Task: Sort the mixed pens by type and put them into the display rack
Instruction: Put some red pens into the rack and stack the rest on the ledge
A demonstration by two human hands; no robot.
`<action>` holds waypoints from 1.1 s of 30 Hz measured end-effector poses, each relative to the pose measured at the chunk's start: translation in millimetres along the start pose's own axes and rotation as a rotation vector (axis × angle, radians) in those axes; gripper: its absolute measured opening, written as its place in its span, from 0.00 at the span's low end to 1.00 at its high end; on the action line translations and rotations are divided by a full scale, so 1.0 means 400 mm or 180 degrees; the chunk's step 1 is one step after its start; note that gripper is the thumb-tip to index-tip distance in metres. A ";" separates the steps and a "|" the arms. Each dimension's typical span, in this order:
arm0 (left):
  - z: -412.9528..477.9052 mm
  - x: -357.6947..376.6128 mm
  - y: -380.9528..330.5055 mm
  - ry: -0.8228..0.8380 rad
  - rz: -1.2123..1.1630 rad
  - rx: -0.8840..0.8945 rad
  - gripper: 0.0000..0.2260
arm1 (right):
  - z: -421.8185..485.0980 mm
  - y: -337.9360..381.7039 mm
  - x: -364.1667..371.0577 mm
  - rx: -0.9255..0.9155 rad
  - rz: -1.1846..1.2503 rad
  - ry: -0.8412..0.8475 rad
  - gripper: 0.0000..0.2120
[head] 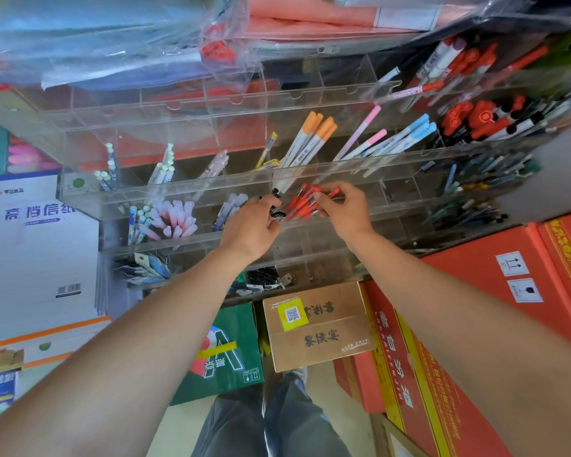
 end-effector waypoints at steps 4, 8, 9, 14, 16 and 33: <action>-0.011 -0.014 -0.003 -0.0375 0.0199 0.0001 0.22 | 0.004 0.029 -0.005 -0.0459 -0.0584 0.0015 0.03; -0.020 -0.001 -0.007 -0.0493 0.0302 0.0052 0.24 | -0.011 0.030 -0.045 -0.0600 -0.0388 -0.0463 0.06; -0.021 0.001 -0.008 -0.0496 0.0294 0.0042 0.24 | -0.016 0.024 -0.049 -0.0575 -0.0277 -0.0486 0.07; -0.019 0.000 -0.017 -0.0508 0.0222 -0.0070 0.22 | -0.026 0.023 -0.012 -0.0823 -0.0454 -0.0088 0.06; -0.018 -0.001 -0.020 -0.0515 0.0168 -0.0082 0.21 | -0.024 0.024 0.006 -0.0925 -0.0764 -0.0061 0.07; -0.108 -0.150 0.037 -0.1320 -0.0155 0.0180 0.06 | -0.131 0.202 0.138 -0.1492 -0.0480 0.0301 0.10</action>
Point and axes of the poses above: each hand's wrist, its own z-axis towards the middle knuckle, its own x-axis out of the palm, y = z × x, the point moved 8 cm from there along z, towards the middle knuckle, and after that the axes turned 4 degrees about -y, right-handed, at the moved point
